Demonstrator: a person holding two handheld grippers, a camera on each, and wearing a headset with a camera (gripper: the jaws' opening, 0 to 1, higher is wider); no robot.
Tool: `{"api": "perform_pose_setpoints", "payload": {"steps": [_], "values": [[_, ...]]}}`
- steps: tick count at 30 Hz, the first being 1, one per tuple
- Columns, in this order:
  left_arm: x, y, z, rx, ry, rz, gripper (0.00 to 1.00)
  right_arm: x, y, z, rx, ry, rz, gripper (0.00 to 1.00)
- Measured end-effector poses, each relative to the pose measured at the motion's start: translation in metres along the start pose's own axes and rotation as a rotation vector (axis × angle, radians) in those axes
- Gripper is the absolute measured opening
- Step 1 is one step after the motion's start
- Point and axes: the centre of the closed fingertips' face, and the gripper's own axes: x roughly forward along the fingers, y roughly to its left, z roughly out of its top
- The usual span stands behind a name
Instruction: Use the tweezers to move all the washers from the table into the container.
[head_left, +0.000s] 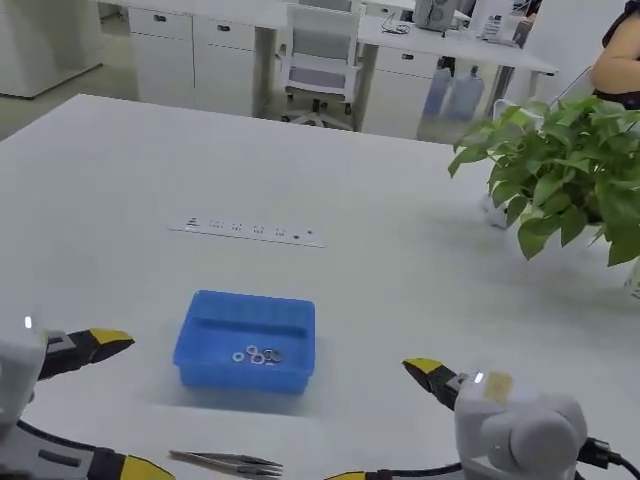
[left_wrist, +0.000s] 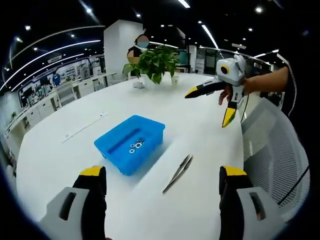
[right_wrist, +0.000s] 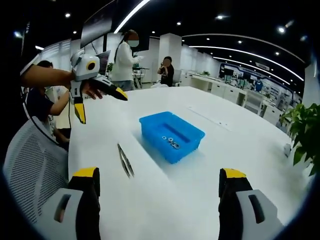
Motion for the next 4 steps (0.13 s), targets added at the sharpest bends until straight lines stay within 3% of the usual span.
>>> {"api": "perform_pose_setpoints", "payload": {"steps": [4], "values": [[0.0004,-0.0003,-0.0014,-0.006,-0.002,0.007,0.99,-0.0013,0.0,0.0009,0.018,-0.013,-0.001,1.0]]}}
